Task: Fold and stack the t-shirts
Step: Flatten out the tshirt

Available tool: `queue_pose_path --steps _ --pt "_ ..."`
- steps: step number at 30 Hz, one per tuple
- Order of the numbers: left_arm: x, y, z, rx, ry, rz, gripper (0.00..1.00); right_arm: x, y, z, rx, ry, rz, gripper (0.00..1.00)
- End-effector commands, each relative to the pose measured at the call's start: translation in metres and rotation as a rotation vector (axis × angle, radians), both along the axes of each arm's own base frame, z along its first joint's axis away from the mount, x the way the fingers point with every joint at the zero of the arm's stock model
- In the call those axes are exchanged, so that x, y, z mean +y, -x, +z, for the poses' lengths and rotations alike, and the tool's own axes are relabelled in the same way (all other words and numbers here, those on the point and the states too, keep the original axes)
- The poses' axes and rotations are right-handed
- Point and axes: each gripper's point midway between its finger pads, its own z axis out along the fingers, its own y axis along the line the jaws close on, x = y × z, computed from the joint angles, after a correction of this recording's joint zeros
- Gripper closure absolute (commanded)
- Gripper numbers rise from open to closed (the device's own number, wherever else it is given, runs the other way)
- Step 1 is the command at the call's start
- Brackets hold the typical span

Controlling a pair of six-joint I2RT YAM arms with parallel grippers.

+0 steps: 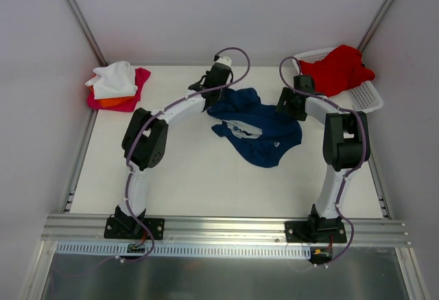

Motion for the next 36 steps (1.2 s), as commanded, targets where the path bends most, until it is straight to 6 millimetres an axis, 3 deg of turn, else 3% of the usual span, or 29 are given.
queue_pose_path --steps 1,5,9,14,18,30,36 --pt "0.048 -0.009 0.069 -0.117 0.048 0.129 1.0 0.003 -0.003 0.004 0.007 -0.026 -0.001 0.25" --pt "0.088 -0.01 0.092 -0.169 0.048 0.217 1.0 0.004 -0.003 0.004 0.005 -0.026 0.004 0.25" --pt "0.13 -0.011 0.096 -0.185 0.053 0.321 1.0 0.003 -0.003 0.005 0.005 -0.026 0.003 0.25" --pt "0.182 -0.013 0.084 -0.176 0.006 0.453 1.0 0.003 -0.003 0.004 0.007 -0.024 0.007 0.25" --pt "0.211 -0.008 0.074 -0.165 0.002 0.541 1.0 0.003 -0.003 0.004 0.005 -0.024 0.005 0.25" --pt "0.309 0.031 0.068 -0.171 -0.063 0.885 1.0 0.004 -0.003 0.004 0.002 -0.022 0.011 0.26" --pt "0.346 0.047 0.061 -0.143 -0.039 0.973 1.0 0.005 -0.003 0.004 0.0 -0.021 0.016 0.26"
